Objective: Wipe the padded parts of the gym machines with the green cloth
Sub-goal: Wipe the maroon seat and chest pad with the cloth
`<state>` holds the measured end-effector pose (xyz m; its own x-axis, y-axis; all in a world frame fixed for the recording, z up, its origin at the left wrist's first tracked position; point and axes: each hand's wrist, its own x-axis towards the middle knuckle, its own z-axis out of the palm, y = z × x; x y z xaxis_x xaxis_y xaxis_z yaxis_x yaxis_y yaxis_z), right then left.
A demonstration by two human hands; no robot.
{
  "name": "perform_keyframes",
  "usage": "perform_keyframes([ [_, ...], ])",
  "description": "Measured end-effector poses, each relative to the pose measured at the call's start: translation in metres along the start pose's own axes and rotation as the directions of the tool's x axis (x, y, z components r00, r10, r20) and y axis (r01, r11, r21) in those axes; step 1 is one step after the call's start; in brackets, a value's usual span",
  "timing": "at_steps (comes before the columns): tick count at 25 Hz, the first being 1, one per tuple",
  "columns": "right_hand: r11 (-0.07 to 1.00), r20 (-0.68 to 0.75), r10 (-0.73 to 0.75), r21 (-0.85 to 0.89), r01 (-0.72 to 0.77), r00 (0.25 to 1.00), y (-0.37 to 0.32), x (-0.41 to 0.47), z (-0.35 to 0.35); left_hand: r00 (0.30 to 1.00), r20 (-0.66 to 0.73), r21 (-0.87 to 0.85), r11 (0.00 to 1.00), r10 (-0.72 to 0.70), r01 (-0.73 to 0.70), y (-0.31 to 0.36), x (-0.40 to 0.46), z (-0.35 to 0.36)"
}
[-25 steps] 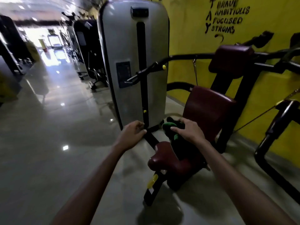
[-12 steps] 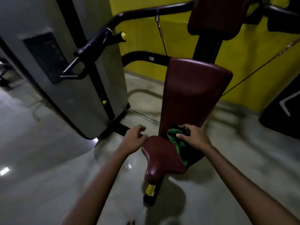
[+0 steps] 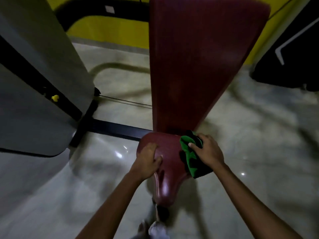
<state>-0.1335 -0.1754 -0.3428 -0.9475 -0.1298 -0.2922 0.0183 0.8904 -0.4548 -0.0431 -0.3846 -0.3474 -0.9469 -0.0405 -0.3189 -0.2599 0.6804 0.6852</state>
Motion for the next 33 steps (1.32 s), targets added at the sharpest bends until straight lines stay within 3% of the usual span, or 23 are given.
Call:
perform_keyframes([
  [4, 0.996, -0.02, 0.066, -0.056, -0.067, 0.998, 0.016, 0.023, 0.066, 0.994, 0.059, 0.062, 0.994, 0.087, -0.09, -0.035, 0.049, 0.042],
  [6, 0.983, -0.017, 0.035, -0.177, -0.037, 0.999, 0.027, 0.013, 0.1, 0.988, 0.095, 0.118, 0.984, 0.125, -0.136, -0.051, 0.069, 0.061],
  [8, 0.954, -0.072, -0.007, -0.3, -0.015, 0.997, 0.031, 0.0, 0.123, 0.981, 0.114, 0.203, 0.962, 0.159, -0.18, -0.063, 0.08, 0.074],
  [11, 0.951, -0.2, -0.025, -0.307, -0.039, 0.979, 0.032, -0.01, 0.139, 0.956, 0.124, 0.343, 0.893, 0.264, -0.291, -0.078, 0.086, 0.094],
  [15, 0.95, -0.189, -0.016, -0.309, -0.044, 0.982, 0.037, -0.01, 0.143, 0.958, 0.09, 0.327, 0.9, 0.273, -0.288, -0.085, 0.084, 0.102],
  [20, 0.938, -0.166, 0.161, -0.282, -0.203, 0.973, 0.054, 0.051, 0.124, 0.952, 0.091, 0.322, 0.896, 0.293, -0.306, -0.088, 0.088, 0.102],
  [22, 0.949, -0.23, 0.111, -0.265, -0.172, 0.967, 0.05, 0.024, 0.129, 0.954, 0.077, 0.302, 0.905, 0.291, -0.3, -0.089, 0.087, 0.102],
  [25, 0.962, -0.171, 0.064, -0.25, -0.107, 0.983, 0.052, -0.013, 0.138, 0.954, 0.055, 0.283, 0.912, 0.295, -0.298, -0.089, 0.088, 0.104],
  [30, 0.941, -0.108, 0.164, -0.28, -0.188, 0.981, 0.057, 0.064, 0.117, 0.949, 0.032, 0.272, 0.911, 0.314, -0.311, -0.09, 0.088, 0.105],
  [33, 0.959, -0.135, 0.036, -0.276, -0.072, 0.99, 0.04, 0.02, 0.129, 0.952, 0.035, 0.267, 0.915, 0.304, -0.303, -0.091, 0.087, 0.105],
])
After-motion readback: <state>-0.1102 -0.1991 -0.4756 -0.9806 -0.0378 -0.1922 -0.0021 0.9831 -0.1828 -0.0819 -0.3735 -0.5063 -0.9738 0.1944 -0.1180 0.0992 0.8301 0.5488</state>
